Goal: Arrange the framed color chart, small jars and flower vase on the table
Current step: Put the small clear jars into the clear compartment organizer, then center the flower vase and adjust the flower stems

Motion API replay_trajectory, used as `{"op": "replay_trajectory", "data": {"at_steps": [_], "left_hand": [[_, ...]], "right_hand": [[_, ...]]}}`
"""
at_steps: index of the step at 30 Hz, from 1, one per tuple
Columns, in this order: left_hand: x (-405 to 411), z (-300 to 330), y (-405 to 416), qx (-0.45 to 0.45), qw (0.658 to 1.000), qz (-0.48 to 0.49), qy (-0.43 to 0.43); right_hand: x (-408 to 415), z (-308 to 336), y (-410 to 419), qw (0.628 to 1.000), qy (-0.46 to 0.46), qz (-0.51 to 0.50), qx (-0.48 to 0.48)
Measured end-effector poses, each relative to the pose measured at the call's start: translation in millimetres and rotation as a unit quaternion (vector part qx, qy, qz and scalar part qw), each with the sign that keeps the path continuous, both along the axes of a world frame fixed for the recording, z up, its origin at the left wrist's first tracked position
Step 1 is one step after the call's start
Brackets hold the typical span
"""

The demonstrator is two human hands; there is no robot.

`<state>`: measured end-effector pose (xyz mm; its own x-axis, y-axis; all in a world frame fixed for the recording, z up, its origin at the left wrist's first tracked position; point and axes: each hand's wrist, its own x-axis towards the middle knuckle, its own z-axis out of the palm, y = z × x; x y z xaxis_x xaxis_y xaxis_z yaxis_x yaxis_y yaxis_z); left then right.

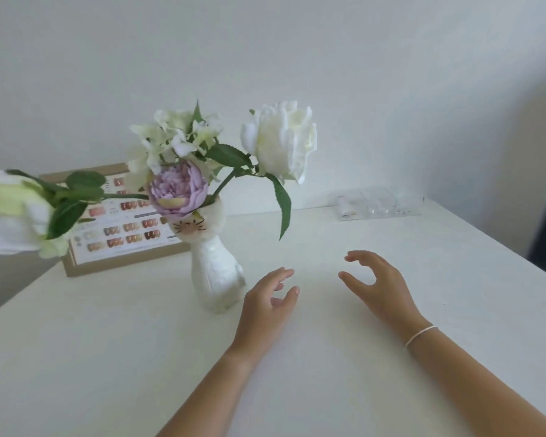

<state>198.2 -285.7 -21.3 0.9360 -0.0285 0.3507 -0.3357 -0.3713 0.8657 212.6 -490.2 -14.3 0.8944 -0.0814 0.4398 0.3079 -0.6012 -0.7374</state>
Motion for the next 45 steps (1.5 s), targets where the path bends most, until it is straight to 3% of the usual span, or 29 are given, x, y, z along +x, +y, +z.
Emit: {"op": "replay_trajectory", "data": {"at_steps": [8,20,34,45], "left_hand": [[-65.5,-4.6,80.3,0.003,0.999,0.015,-0.042],[-26.7,6.6,130.0,-0.085,0.992,0.090,-0.012],[15.5,1.5,139.3,-0.088,0.996,-0.005,0.030],[18.4,-3.0,142.5,-0.088,0.996,-0.011,0.025]], "right_hand": [[-41.0,-1.8,71.2,0.996,0.015,0.089,0.002],[-21.7,-8.5,158.4,0.991,0.021,0.130,0.037],[16.6,-6.7,182.6,0.978,0.056,0.154,0.133],[16.8,-8.3,182.0,0.975,0.059,0.156,0.148]]}}
